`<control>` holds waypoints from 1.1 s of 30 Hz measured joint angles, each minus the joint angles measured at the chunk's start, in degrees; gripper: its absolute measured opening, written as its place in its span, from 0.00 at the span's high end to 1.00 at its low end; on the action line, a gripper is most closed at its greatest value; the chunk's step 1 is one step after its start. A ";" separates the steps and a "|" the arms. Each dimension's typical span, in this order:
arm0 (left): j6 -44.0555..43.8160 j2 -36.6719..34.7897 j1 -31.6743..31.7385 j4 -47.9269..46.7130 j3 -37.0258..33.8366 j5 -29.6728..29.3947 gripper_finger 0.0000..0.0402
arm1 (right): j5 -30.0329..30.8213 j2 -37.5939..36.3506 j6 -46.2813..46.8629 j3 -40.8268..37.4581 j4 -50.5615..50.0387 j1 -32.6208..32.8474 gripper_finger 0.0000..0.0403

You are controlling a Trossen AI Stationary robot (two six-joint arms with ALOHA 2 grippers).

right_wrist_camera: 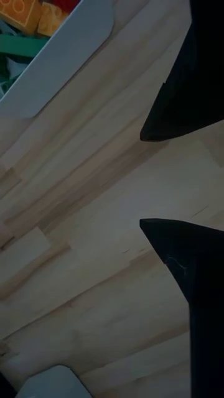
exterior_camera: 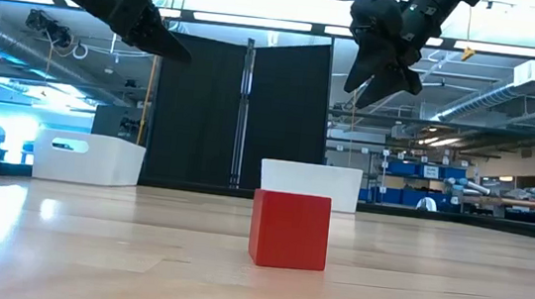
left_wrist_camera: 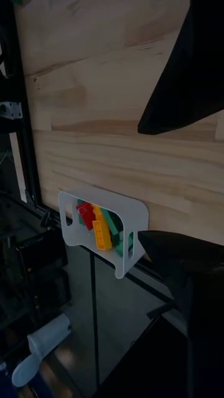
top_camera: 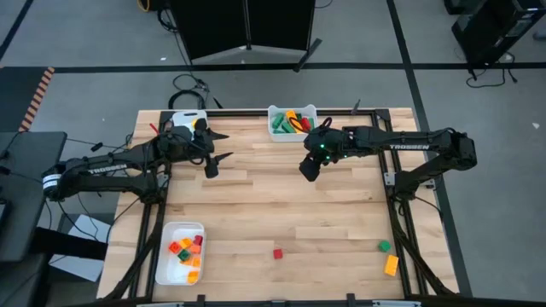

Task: Sort blocks by size
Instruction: Put the red block into the top left white bin

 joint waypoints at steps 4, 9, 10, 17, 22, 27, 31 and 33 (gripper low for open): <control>0.00 0.00 -0.02 -0.01 0.00 0.01 0.32 | -0.02 0.00 2.05 0.00 -0.04 0.02 0.44; 0.00 0.00 0.00 -0.01 0.00 0.00 0.32 | 0.71 0.00 8.84 0.00 -1.38 0.65 0.44; 0.00 0.00 -0.02 0.00 0.00 0.01 0.32 | 0.93 0.00 10.10 0.00 -1.90 1.00 0.44; 0.00 0.00 0.00 0.00 0.00 0.01 0.32 | 2.33 0.00 14.19 0.00 -1.82 4.52 0.44; 0.00 0.00 -0.02 0.00 0.00 -0.01 0.32 | 2.55 0.00 22.07 0.00 -2.11 7.24 0.45; 0.00 0.00 -0.01 0.00 0.00 0.01 0.32 | 5.67 0.00 34.60 0.00 -1.68 13.07 0.46; 0.00 0.00 -0.01 0.00 0.00 0.01 0.32 | 8.56 0.05 44.11 0.00 0.17 18.49 0.46; 0.00 0.00 0.00 0.01 0.00 -0.01 0.32 | 9.49 1.11 48.53 0.29 1.14 20.89 0.46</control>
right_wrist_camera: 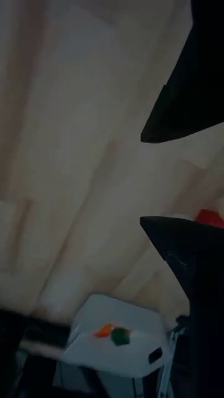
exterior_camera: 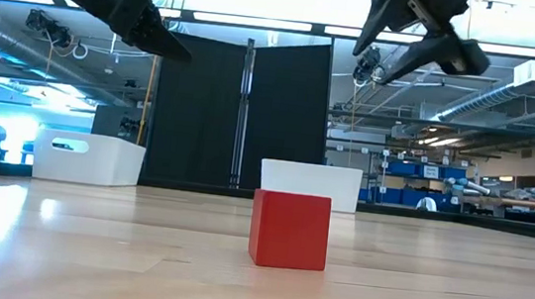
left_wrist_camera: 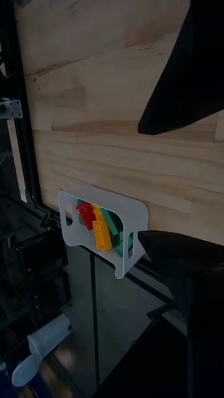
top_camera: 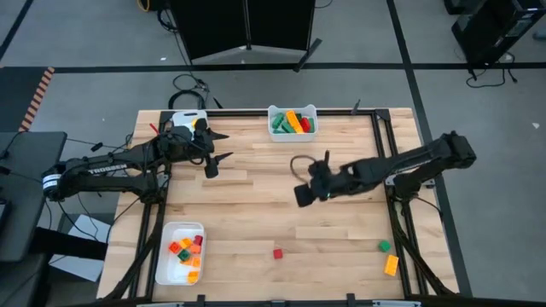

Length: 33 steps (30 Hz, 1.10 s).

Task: Sort blocks by size
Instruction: Put the red block into the top left white bin

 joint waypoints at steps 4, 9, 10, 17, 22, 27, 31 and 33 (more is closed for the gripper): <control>0.00 0.00 0.00 0.05 0.00 0.02 0.32 | 0.15 5.08 5.77 3.25 -2.66 3.77 0.46; 0.00 0.02 0.00 0.38 0.00 0.02 0.32 | -1.97 12.74 12.12 7.39 -10.20 6.27 0.46; 0.00 0.02 0.00 0.52 0.00 0.02 0.32 | -1.97 13.76 13.57 8.08 -11.68 6.75 0.46; -0.02 0.04 0.00 3.74 0.00 0.04 0.32 | -5.64 15.58 26.33 9.40 -22.14 12.05 0.46; -3.94 0.00 0.00 4.71 0.00 0.20 0.32 | -8.86 15.55 37.18 9.35 -31.03 18.14 0.47; -12.97 0.02 0.00 4.45 0.00 0.43 0.32 | -10.54 14.30 44.65 7.01 -30.39 23.49 0.48; -19.09 0.00 0.00 4.73 0.01 1.24 0.32 | -9.17 12.33 50.03 3.29 -26.91 26.92 0.48; -20.85 0.00 0.00 4.68 0.00 1.22 0.32 | -8.76 11.94 50.63 1.98 -25.74 27.84 0.48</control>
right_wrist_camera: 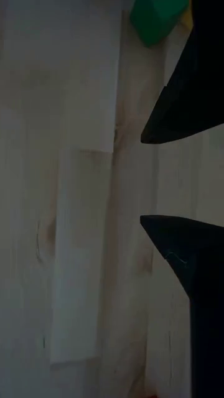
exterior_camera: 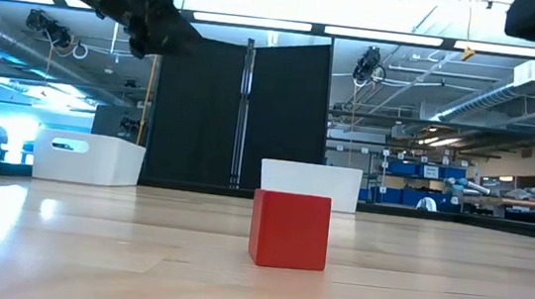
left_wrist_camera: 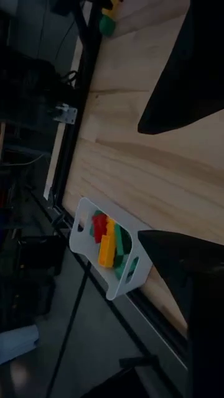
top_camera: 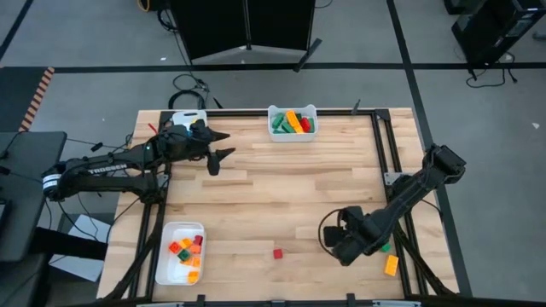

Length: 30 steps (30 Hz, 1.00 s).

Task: Sort blocks by size
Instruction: Put the red block into the top left white bin

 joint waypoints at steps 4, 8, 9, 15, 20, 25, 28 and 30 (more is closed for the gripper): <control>0.05 0.00 -0.80 -0.23 0.11 -0.93 0.32 | 0.20 -0.02 -2.45 -1.74 1.44 0.47 0.48; 0.91 0.13 -5.67 -1.89 2.76 -3.96 0.32 | -0.14 -0.02 -8.05 -3.55 1.72 0.47 0.48; 1.24 0.49 -7.65 -2.23 3.68 -6.15 0.32 | -0.55 -0.02 -9.29 -4.00 1.72 0.47 0.48; 0.90 2.94 -21.45 -4.97 8.91 -17.16 0.32 | -1.90 -0.02 -16.26 -6.01 2.21 0.45 0.48; -4.14 9.19 -32.07 -7.44 13.08 -25.19 0.32 | -1.98 0.00 -20.91 -7.25 2.69 0.45 0.48; -4.62 20.54 -40.02 -11.85 19.71 -27.31 0.32 | -1.98 0.00 -25.15 -7.60 3.28 0.07 0.48; -4.62 28.39 -42.73 -13.13 24.57 -27.32 0.32 | -1.94 0.00 -27.00 -7.62 3.42 -0.12 0.48; -4.68 33.77 -43.81 -14.56 28.08 -27.19 0.32 | -1.94 0.00 -28.11 -7.62 3.51 -0.12 0.49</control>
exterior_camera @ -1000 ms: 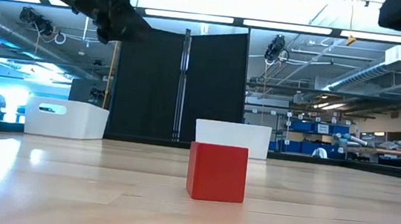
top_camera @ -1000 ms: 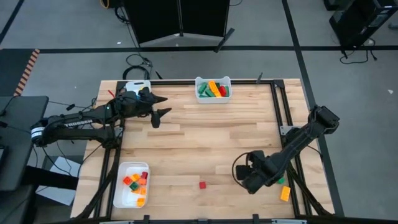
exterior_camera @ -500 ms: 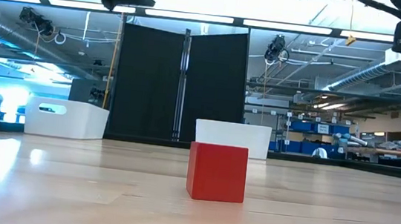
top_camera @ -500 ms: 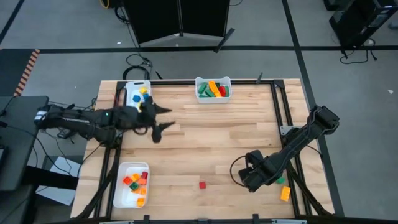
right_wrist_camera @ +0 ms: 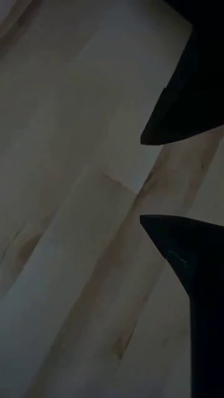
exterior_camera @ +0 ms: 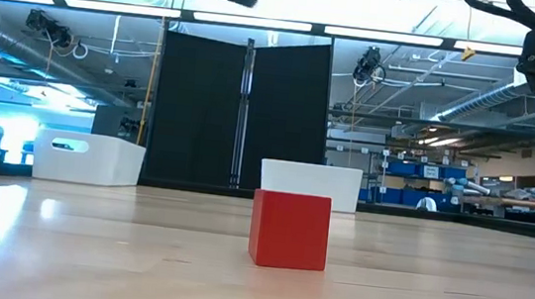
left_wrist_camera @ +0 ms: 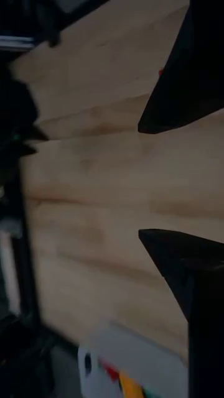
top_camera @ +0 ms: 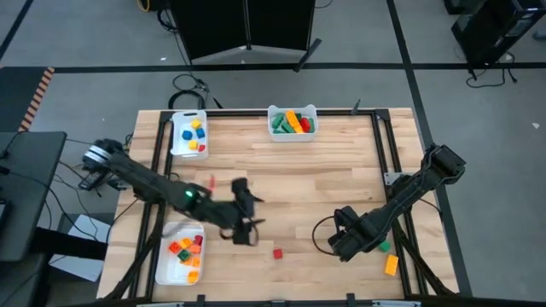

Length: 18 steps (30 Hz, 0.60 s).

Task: Sort blocks by size
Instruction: Put the red block into the top left white bin

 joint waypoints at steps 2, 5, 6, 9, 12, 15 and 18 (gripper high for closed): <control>-0.92 5.05 -0.67 -1.32 3.38 0.39 0.33 | 0.00 0.00 -1.29 0.00 0.41 0.00 0.49; -3.45 12.29 -1.33 -2.86 8.77 1.68 0.33 | 0.00 0.02 -3.34 0.00 0.79 0.00 0.50; -4.15 14.50 -1.47 -3.93 10.49 2.25 0.33 | 0.00 0.00 -3.89 0.00 1.07 0.00 0.50; -6.21 21.20 -2.07 -7.25 15.83 4.49 0.33 | 0.02 0.00 -4.89 0.00 1.28 0.00 0.50; -10.06 27.58 -2.55 -11.26 21.41 7.95 0.33 | 0.02 0.02 -5.09 0.00 1.64 0.00 0.50; -14.54 33.13 -3.20 -15.77 26.80 11.07 0.33 | 0.11 0.02 -5.11 0.00 1.95 0.15 0.50; -17.48 38.04 -3.66 -18.96 31.34 16.09 0.33 | 0.20 0.00 -5.11 0.00 1.98 0.24 0.51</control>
